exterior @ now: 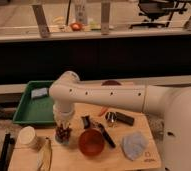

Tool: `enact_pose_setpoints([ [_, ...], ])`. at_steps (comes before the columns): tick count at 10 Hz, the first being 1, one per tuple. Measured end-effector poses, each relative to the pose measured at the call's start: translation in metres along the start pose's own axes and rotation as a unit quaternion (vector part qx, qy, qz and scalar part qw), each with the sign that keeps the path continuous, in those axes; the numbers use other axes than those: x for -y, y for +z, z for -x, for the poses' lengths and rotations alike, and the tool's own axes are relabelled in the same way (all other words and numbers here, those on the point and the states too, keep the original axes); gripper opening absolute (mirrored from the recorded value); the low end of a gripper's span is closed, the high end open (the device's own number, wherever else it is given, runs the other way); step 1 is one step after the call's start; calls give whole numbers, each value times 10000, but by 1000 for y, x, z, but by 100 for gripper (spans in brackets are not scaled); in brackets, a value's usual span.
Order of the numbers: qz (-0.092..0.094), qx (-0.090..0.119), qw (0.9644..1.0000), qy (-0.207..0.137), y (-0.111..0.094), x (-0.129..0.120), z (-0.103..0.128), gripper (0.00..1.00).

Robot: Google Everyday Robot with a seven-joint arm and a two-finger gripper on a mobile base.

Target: Place grapes in plastic cup

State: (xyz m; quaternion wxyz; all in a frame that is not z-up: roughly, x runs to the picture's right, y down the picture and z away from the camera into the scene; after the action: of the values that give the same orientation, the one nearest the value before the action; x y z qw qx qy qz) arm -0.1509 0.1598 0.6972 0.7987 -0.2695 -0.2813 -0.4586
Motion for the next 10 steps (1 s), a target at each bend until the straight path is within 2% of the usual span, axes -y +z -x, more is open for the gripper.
enact_pose_setpoints([
  [9, 125, 83, 9997, -193, -11, 4, 11, 1],
  [10, 145, 83, 9996, -215, -12, 4, 12, 7],
])
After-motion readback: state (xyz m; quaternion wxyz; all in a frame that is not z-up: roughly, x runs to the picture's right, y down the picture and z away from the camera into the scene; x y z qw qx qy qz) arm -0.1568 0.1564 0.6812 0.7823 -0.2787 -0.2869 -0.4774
